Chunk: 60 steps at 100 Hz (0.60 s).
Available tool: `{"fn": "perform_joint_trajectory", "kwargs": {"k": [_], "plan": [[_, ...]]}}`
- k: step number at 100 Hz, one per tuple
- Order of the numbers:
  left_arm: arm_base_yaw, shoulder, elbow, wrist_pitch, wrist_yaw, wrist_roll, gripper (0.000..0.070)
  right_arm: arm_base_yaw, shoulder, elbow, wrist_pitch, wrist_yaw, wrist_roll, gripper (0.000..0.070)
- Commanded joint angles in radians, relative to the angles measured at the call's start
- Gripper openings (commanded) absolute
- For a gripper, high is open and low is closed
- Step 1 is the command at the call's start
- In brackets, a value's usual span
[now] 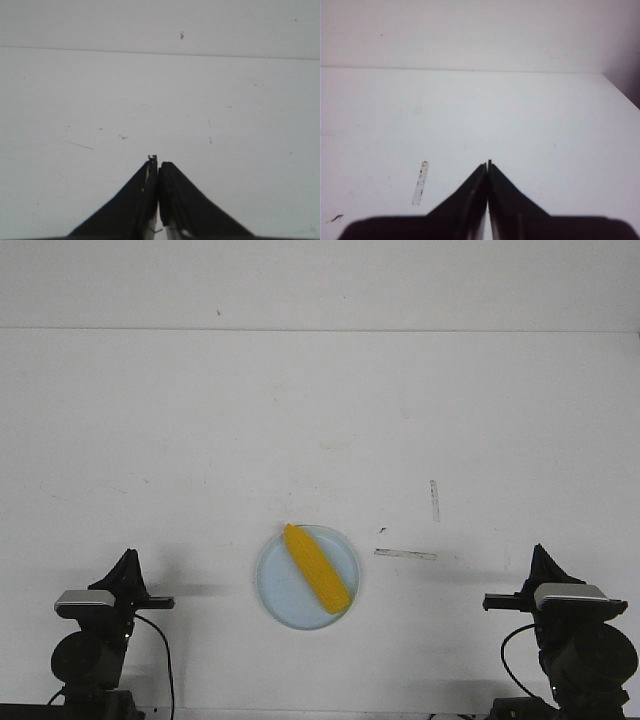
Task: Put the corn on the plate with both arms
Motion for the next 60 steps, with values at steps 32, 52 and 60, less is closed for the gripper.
{"fn": "perform_joint_trajectory", "kwargs": {"k": [32, 52, 60], "plan": [[0.000, -0.002, -0.021, 0.011, -0.003, 0.002, 0.0000, 0.001, 0.000, 0.010, 0.013, 0.000, -0.005, 0.0000], [0.001, -0.002, -0.021, 0.011, -0.003, 0.002, 0.0000, -0.029, -0.002, -0.011, 0.064, -0.002, -0.052, 0.0000], [0.001, -0.002, -0.021, 0.011, -0.003, 0.002, 0.0000, -0.051, -0.028, -0.075, 0.135, -0.002, -0.049, 0.0000]]}}
